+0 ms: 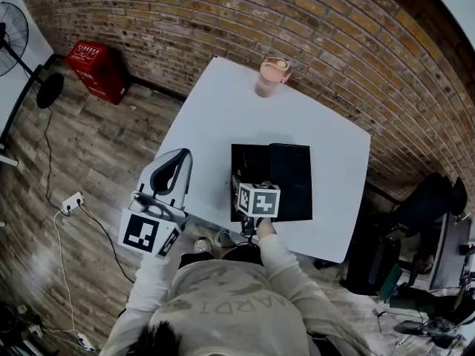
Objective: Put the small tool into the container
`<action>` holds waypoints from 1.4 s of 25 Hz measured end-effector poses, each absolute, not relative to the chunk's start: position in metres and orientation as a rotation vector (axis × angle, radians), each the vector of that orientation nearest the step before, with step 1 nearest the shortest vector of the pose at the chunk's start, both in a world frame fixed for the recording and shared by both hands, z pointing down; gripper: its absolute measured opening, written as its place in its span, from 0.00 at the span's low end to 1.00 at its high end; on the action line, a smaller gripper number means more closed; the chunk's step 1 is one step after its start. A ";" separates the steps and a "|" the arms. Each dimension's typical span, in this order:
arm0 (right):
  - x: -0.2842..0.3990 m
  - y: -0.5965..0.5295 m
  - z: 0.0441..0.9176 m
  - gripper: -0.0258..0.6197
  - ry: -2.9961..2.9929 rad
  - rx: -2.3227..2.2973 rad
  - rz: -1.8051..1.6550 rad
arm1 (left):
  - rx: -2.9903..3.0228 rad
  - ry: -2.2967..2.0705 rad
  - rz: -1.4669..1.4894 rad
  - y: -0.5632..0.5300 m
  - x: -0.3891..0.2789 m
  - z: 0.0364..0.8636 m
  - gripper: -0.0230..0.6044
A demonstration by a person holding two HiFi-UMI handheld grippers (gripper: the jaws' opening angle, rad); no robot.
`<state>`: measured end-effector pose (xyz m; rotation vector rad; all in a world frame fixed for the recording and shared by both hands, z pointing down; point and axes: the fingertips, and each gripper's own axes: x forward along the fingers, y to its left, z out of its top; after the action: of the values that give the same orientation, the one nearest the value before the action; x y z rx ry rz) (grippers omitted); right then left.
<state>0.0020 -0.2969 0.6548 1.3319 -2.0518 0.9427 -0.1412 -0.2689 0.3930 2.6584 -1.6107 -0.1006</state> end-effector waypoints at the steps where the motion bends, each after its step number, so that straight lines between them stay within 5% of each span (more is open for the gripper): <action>1: 0.002 -0.296 0.654 0.33 -2.057 1.338 0.946 | 2.659 -1.610 -0.100 -0.268 -0.142 0.393 0.04; 5: -0.001 -0.290 0.646 0.29 -2.093 1.345 0.974 | 2.663 -1.610 -0.102 -0.263 -0.145 0.391 0.04; 10: -0.003 -0.285 0.627 0.06 -2.152 1.379 0.913 | 2.678 -1.604 -0.101 -0.258 -0.146 0.388 0.04; 35: 0.023 -0.235 0.532 0.05 -2.369 1.604 0.566 | 2.769 -1.555 -0.044 -0.204 -0.138 0.372 0.04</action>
<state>0.0228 -0.2351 0.5316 1.6045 -2.3694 0.5660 -0.1378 -0.2037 0.3722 2.7690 -1.5549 -0.0444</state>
